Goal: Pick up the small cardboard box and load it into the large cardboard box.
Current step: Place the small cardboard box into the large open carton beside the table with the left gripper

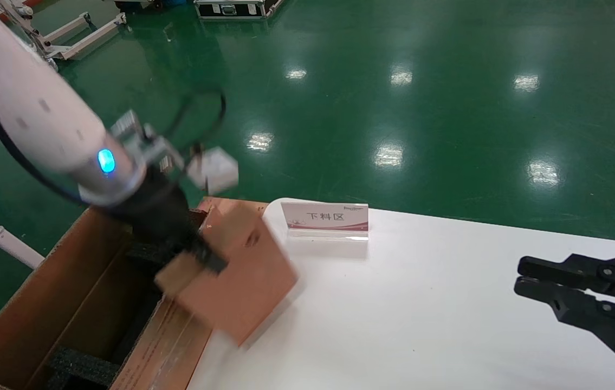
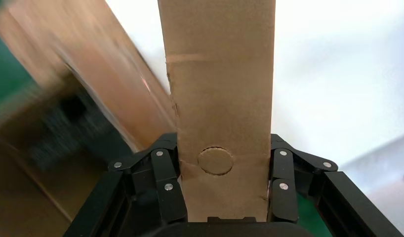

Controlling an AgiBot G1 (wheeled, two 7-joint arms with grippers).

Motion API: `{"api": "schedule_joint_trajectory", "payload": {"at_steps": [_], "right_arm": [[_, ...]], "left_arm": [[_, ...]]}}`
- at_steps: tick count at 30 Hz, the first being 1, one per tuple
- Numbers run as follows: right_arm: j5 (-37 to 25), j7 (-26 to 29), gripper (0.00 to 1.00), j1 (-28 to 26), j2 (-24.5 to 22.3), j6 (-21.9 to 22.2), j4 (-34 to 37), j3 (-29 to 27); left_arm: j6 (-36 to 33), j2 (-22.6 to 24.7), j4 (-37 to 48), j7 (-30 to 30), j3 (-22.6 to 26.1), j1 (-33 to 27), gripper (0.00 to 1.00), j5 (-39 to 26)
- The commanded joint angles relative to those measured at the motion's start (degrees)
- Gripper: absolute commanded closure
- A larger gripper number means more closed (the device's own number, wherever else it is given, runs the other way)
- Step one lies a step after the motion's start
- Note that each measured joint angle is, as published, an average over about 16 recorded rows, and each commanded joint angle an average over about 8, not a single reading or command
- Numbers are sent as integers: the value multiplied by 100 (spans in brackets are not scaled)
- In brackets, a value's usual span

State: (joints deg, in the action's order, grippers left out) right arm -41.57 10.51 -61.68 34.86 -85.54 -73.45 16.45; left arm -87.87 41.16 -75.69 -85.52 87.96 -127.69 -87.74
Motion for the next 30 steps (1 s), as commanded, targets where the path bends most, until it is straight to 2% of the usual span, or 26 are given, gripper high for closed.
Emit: {"api": "schedule_joint_trajectory", "payload": {"at_steps": [1, 6, 10, 18, 26, 30], "right_arm": [[0, -1, 100, -1, 0, 0, 1, 1], [2, -2, 100, -2, -1, 0, 2, 3], [3, -3, 100, -2, -1, 0, 2, 5], [5, -4, 100, -3, -2, 2, 2, 8], [7, -6, 100, -3, -4, 3, 2, 10], [8, -6, 100, -4, -4, 3, 2, 12]], "left_arm": [[-10, -14, -6, -69, -122, -206, 100, 72], [-239, 197, 266, 7, -275, -1217, 100, -7], [-354, 419, 638, 190, -55, -2092, 100, -43], [-385, 601, 1081, 526, 1232, -3556, 100, 67], [-588, 151, 690, 375, 2376, -4166, 100, 292], [-743, 68, 418, 79, 3231, -4405, 100, 548]]}}
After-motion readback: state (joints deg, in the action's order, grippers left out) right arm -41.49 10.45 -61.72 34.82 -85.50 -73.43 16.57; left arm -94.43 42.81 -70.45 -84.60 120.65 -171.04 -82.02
